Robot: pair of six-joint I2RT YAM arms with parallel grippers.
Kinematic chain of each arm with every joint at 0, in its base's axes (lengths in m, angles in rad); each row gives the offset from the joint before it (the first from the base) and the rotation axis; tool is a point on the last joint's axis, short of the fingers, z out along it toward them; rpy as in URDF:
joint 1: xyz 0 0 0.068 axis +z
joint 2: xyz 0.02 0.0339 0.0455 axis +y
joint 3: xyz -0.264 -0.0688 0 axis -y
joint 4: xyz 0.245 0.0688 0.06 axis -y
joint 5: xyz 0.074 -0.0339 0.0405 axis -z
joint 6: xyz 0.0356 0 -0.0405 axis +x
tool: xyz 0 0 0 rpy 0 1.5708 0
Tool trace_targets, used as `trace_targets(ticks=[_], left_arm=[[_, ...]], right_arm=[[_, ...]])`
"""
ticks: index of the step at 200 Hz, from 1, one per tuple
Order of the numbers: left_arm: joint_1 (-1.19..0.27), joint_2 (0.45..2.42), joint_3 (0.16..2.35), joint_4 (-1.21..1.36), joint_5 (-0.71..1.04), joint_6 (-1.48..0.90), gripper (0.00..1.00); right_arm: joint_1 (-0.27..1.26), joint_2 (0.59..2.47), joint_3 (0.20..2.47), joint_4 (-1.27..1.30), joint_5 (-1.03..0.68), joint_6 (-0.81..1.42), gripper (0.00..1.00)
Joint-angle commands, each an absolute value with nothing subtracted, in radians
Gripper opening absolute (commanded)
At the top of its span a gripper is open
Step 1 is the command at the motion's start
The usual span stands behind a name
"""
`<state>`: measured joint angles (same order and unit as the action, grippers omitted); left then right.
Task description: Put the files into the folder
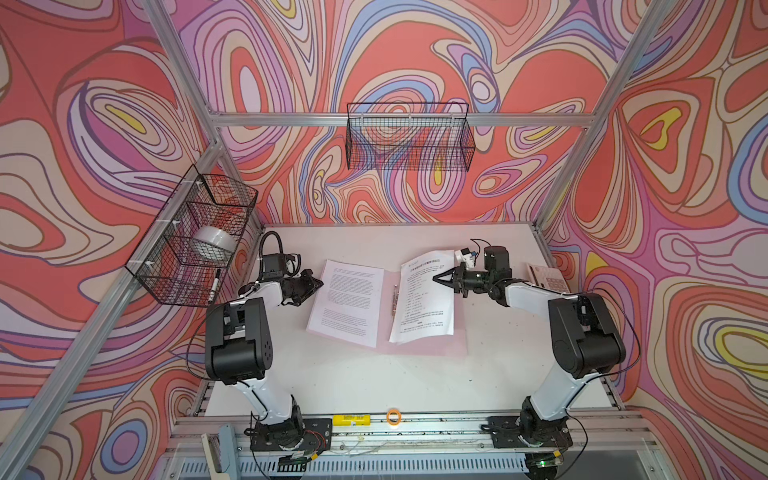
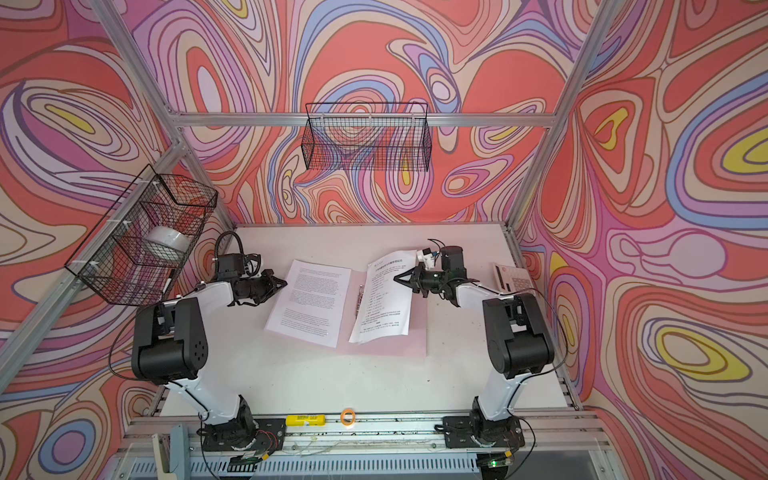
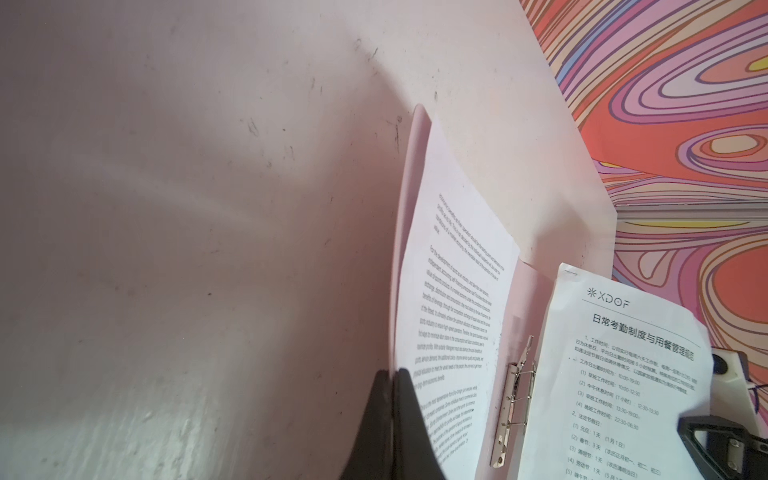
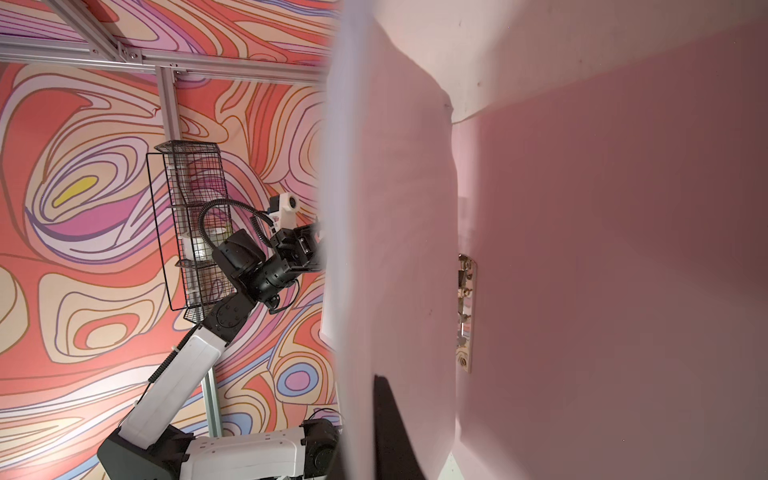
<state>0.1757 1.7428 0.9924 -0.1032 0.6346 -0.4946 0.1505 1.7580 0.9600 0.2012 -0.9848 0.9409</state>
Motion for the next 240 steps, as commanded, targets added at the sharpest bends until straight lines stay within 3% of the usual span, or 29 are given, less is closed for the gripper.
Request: trace_targets(ticks=[1, 161, 240], left_arm=[[0.164, 1.717, 1.0, -0.117, 0.624, -0.483, 0.0], [0.166, 1.692, 1.013, -0.137, 0.629, -0.472, 0.0], [0.163, 1.687, 1.011, -0.138, 0.632, -0.476, 0.0]], right_arm=[[0.136, 1.761, 0.937, 0.246, -0.995, 0.945, 0.0], [0.057, 1.816, 0.771, 0.203, -1.001, 0.766, 0.0], [0.038, 1.855, 0.797, 0.116, -0.939, 0.664, 0.0]])
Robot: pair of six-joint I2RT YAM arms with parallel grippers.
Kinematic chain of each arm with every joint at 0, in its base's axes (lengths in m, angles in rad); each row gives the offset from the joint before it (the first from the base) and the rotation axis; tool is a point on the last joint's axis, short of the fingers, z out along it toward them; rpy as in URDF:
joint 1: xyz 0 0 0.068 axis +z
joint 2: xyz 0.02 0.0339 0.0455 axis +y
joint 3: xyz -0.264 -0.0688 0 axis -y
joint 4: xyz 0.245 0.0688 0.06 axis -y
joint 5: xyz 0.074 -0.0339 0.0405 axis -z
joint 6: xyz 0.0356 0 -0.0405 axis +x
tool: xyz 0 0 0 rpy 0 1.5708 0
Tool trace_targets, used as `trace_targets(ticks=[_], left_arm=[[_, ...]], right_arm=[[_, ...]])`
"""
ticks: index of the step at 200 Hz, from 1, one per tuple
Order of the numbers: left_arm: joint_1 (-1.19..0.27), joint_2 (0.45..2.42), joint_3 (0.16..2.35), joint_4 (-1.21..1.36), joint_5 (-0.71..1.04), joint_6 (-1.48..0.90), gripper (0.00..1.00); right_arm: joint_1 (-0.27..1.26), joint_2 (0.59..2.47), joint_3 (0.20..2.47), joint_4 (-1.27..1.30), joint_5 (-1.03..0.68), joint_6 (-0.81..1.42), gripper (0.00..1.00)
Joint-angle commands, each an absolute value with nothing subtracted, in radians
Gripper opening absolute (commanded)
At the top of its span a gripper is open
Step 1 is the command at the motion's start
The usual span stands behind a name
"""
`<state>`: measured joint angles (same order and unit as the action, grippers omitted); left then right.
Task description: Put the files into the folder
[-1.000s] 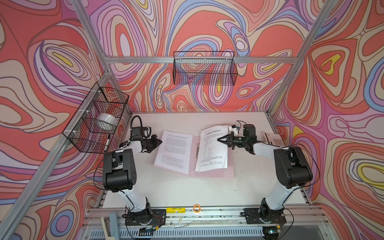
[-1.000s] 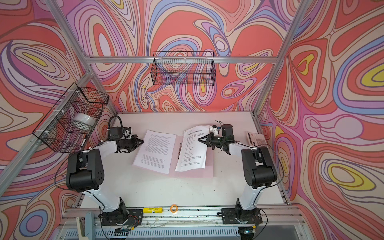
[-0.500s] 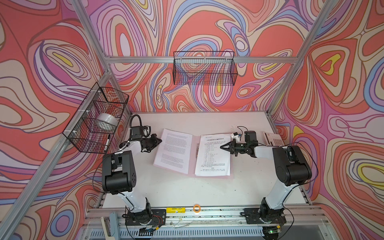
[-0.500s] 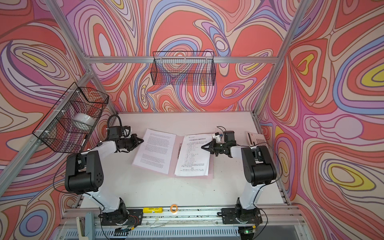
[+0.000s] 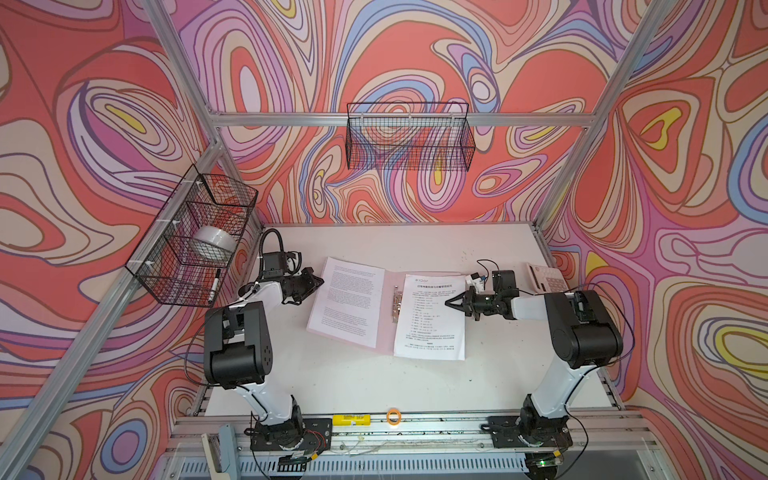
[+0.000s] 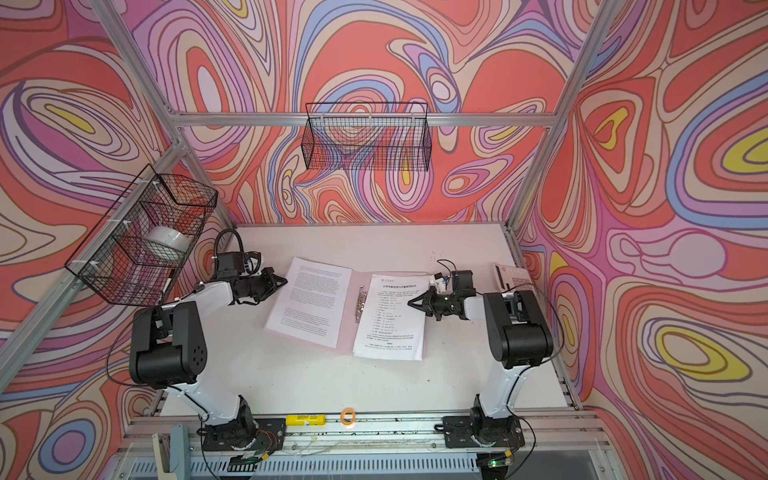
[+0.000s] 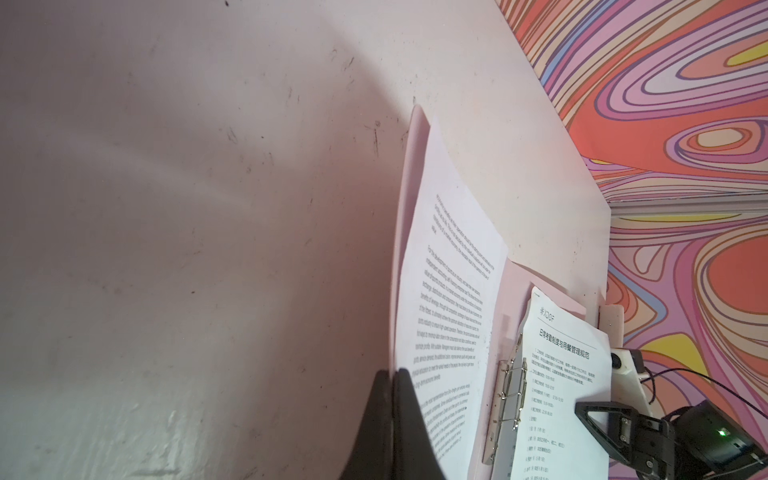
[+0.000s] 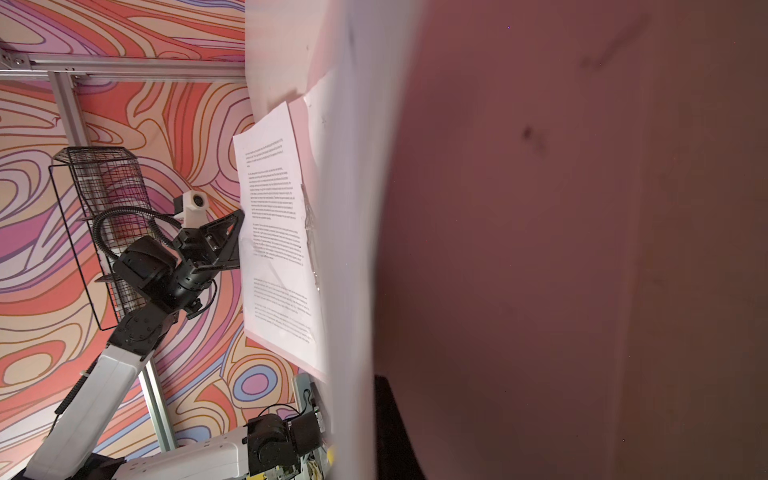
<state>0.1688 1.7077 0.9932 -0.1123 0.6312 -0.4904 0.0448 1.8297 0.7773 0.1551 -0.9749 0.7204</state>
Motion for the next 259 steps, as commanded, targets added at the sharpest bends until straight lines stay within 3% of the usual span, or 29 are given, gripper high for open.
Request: trace_targets(ticks=[1, 171, 259], left_arm=[[0.164, 1.687, 1.011, -0.138, 0.632, -0.476, 0.0], [0.148, 1.686, 1.032, -0.169, 0.621, -0.459, 0.0], [0.138, 1.697, 1.034, -0.171, 0.621, -0.452, 0.0]], right_arm=[[0.038, 1.856, 0.799, 0.116, -0.939, 0.663, 0.0], [0.044, 1.904, 0.91, -0.045, -0.827, 0.513, 0.0], [0.141, 1.93, 1.009, -0.121, -0.774, 0.446, 0.0]])
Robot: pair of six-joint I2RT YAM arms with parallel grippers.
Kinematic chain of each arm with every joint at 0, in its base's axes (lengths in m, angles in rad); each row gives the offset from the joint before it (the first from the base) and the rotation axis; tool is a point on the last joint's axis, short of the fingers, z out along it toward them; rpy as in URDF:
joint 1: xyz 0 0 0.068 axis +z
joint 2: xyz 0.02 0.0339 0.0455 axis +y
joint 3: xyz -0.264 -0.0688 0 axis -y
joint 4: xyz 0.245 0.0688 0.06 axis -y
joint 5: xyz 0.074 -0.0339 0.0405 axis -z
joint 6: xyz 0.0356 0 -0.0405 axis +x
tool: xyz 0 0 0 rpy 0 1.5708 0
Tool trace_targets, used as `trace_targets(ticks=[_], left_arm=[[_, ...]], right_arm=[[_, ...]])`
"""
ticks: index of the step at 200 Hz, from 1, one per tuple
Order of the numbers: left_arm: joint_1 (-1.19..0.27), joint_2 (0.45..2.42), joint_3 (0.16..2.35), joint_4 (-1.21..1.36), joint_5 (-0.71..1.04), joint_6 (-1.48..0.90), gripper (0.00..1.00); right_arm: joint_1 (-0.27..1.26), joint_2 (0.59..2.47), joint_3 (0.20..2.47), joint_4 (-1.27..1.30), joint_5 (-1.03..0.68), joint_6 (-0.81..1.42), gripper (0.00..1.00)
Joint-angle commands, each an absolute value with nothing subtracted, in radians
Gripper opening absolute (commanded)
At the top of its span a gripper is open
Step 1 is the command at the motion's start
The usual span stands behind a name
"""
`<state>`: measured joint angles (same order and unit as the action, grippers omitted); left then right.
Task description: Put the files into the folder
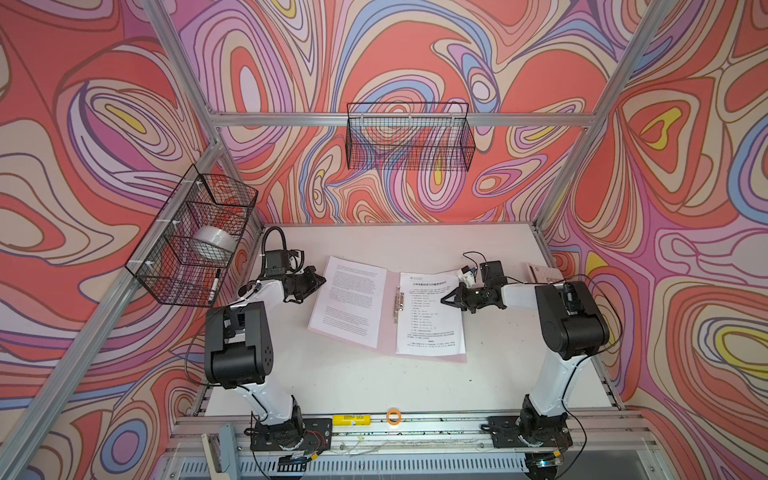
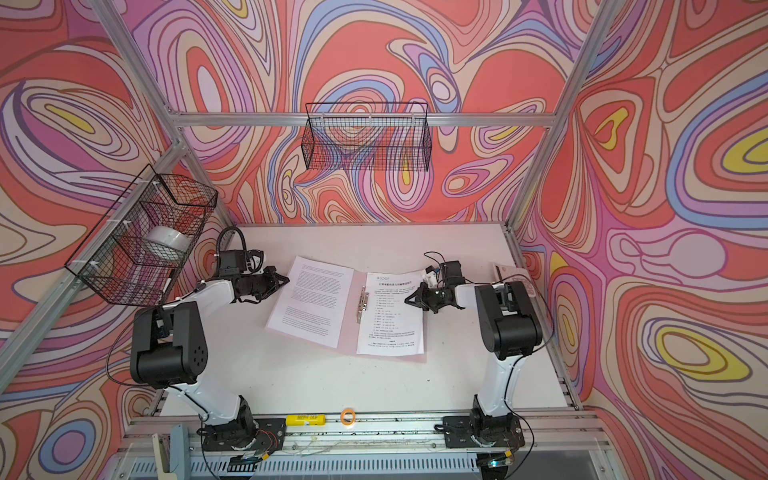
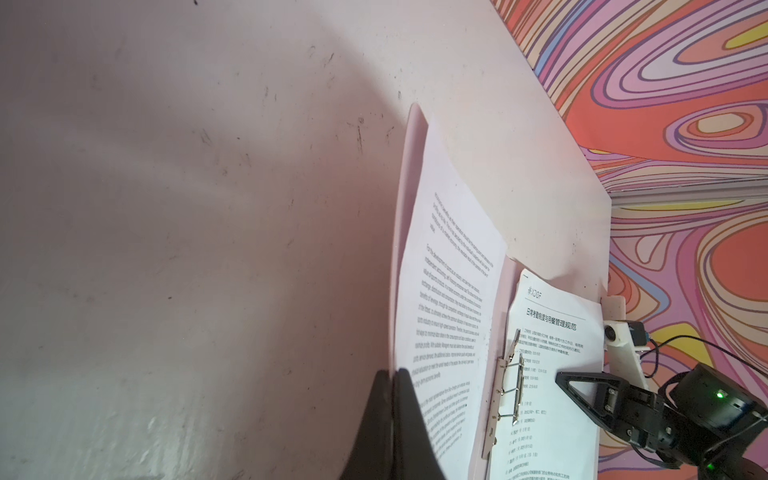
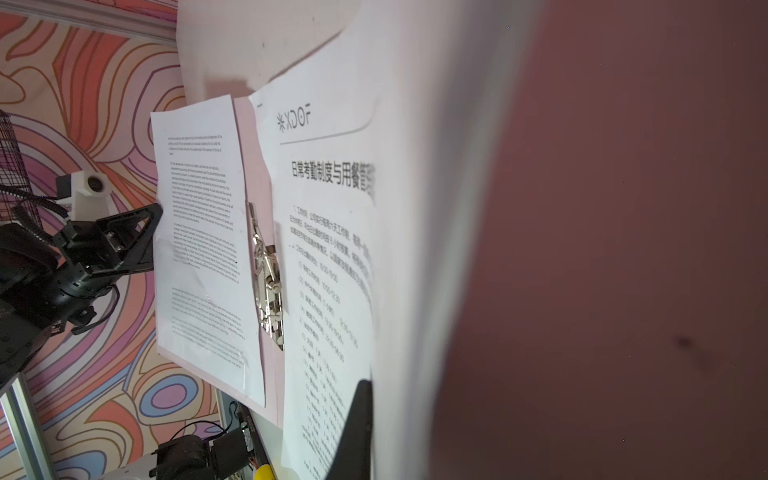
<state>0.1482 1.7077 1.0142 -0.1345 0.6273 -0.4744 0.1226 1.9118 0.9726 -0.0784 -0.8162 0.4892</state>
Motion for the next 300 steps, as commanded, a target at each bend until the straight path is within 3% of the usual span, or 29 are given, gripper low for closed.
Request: trace_targets(ticks=[1, 71, 178, 235, 285, 300], left_arm=[[0.138, 1.697, 1.034, -0.171, 0.62, -0.451, 0.0], [0.134, 1.692, 1.039, -0.178, 0.617, -0.45, 0.0], [0.132, 1.684, 1.043, -0.183, 0.616, -0.452, 0.0], [0.127, 1.672, 1.045, -0.19, 0.612, -0.453, 0.0], [0.124, 1.664, 1.051, -0.195, 0.609, -0.454, 0.0], [0.123, 1.663, 1.051, -0.196, 0.608, -0.454, 0.0]], right_arm=[[0.142, 1.93, 1.009, -0.122, -0.773, 0.448, 0.0], [0.146, 1.929, 0.998, -0.041, -0.735, 0.586, 0.0], [0.151, 1.89, 0.98, -0.122, -0.713, 0.508, 0.0], [0.152, 1.851, 1.017, -0.222, -0.649, 0.462, 0.45], [0.151, 1.805, 1.044, -0.301, -0.587, 0.451, 0.65], [0.153, 1.785, 1.051, -0.335, -0.552, 0.444, 0.66]])
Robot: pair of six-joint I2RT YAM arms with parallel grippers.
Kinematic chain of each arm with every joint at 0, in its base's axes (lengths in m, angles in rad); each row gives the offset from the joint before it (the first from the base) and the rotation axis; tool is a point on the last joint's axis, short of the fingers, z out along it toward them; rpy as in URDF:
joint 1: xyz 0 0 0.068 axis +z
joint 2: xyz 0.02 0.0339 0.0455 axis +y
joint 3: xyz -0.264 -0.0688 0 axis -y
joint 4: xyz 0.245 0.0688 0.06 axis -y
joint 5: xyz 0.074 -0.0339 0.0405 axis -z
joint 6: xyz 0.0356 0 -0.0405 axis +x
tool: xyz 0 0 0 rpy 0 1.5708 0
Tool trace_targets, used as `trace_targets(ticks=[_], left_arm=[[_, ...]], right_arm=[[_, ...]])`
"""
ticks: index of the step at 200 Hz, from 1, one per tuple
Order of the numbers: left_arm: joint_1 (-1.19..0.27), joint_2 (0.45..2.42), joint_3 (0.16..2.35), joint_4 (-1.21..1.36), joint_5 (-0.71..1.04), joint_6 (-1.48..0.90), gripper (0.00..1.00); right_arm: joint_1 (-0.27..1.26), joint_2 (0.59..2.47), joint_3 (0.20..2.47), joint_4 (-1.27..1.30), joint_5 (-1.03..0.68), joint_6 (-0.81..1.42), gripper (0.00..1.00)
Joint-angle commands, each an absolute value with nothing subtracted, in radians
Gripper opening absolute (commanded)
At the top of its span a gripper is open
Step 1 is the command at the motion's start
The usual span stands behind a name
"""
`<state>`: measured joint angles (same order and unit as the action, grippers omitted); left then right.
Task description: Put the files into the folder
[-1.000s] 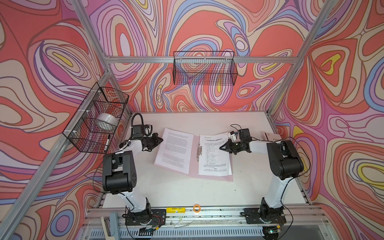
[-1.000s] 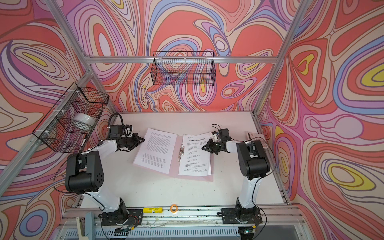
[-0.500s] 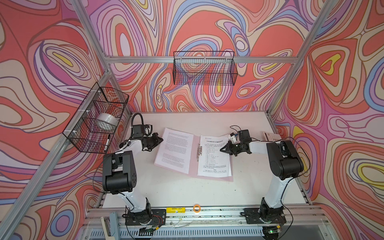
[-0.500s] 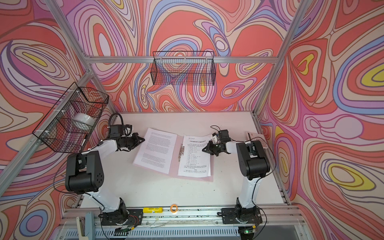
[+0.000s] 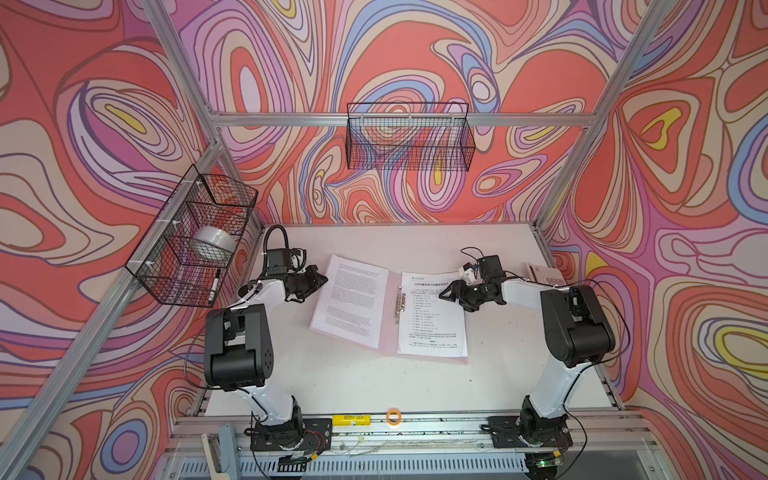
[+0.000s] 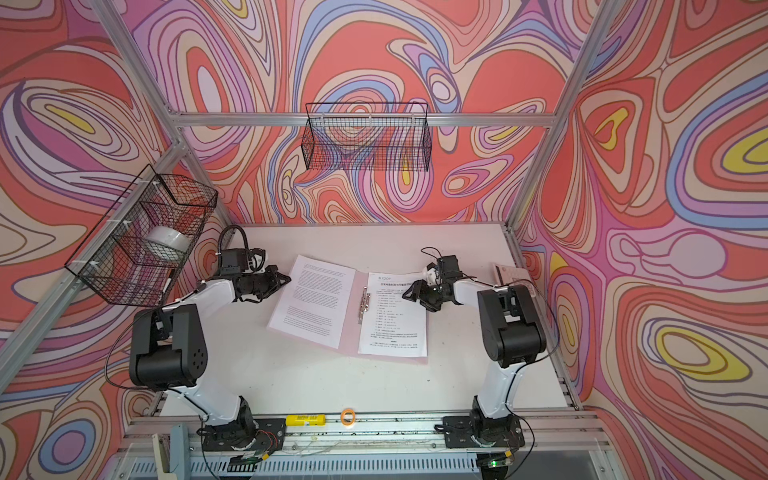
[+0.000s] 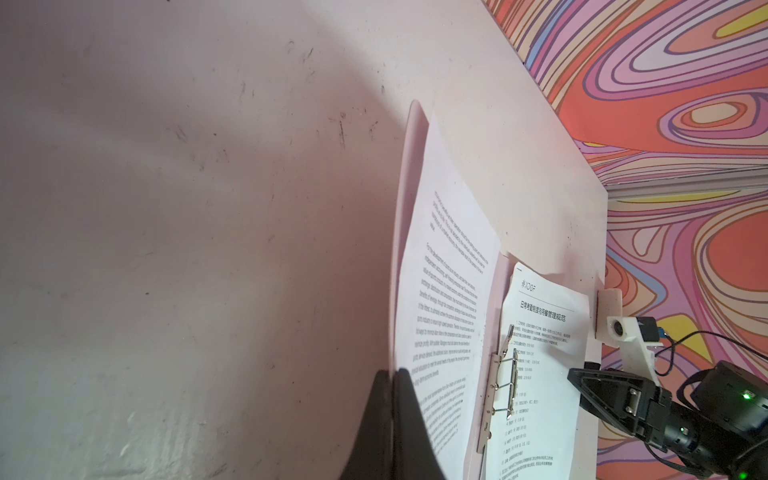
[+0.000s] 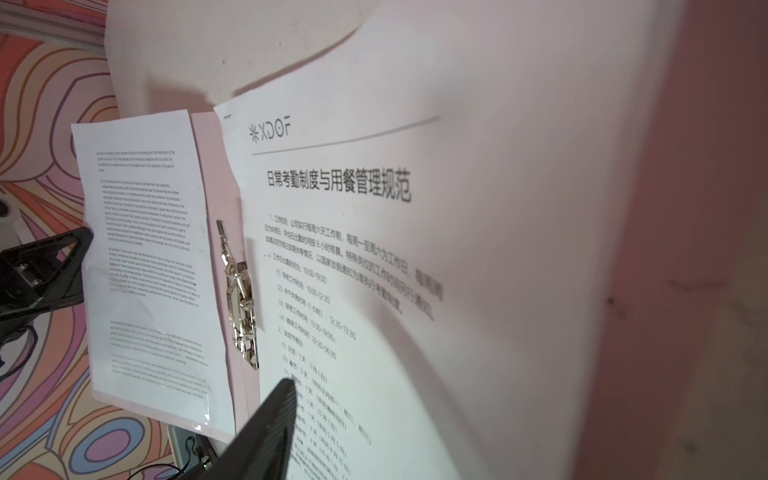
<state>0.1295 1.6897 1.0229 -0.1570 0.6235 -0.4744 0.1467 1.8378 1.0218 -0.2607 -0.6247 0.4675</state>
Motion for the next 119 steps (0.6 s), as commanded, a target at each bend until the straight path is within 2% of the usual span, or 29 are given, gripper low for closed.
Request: trace_targets(ticks=[1, 66, 111, 119], left_arm=[[0.124, 1.663, 1.051, -0.196, 0.608, -0.454, 0.0], [0.118, 1.659, 1.054, -0.196, 0.61, -0.457, 0.0], [0.108, 1.644, 1.051, -0.198, 0.606, -0.462, 0.0], [0.107, 1.639, 1.047, -0.194, 0.606, -0.467, 0.0]], right_arm=[[0.153, 1.784, 1.052, -0.337, -0.549, 0.443, 0.66], [0.19, 1.698, 1.081, -0.505, -0.363, 0.421, 0.69], [0.21, 1.686, 1.082, -0.561, -0.323, 0.426, 0.69], [0.21, 1.688, 1.081, -0.572, -0.303, 0.429, 0.73]])
